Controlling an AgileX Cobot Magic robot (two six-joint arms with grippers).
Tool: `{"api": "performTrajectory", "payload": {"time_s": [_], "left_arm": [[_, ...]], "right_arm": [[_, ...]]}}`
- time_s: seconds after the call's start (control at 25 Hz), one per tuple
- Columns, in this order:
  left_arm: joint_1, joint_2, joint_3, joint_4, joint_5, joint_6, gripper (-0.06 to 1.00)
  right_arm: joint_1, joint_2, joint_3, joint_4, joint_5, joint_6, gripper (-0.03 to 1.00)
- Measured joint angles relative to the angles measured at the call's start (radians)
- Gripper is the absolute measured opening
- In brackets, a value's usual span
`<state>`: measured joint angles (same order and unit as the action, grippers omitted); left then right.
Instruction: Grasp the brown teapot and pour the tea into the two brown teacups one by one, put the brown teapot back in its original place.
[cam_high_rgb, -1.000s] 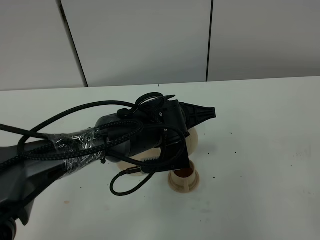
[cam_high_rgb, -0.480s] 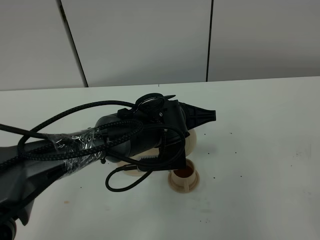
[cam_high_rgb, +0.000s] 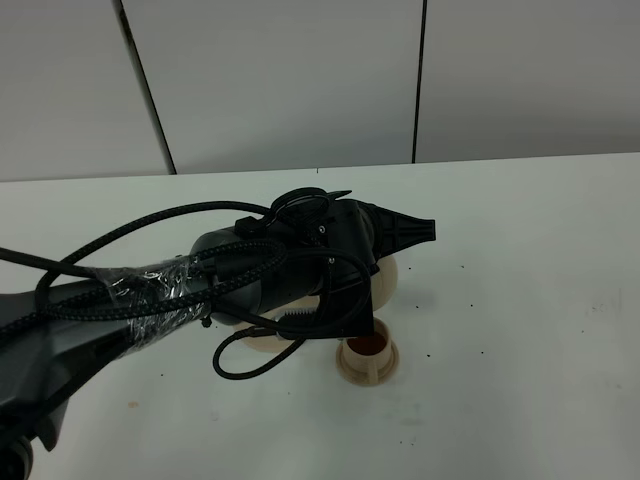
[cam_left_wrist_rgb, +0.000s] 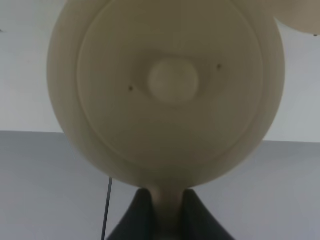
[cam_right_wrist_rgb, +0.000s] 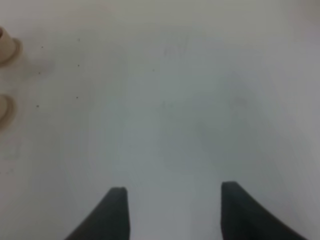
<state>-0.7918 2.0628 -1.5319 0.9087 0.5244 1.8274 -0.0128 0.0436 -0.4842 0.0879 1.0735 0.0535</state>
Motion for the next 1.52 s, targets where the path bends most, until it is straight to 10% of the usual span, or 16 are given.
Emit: {"api": "performTrajectory", "payload": {"time_s": [1.52], "left_arm": [[-0.010,0.000,0.000,0.008,-0.023,0.017,0.17]], "right_arm": [[0.000,0.000,0.000,0.000,0.000,0.000,0.41]]}}
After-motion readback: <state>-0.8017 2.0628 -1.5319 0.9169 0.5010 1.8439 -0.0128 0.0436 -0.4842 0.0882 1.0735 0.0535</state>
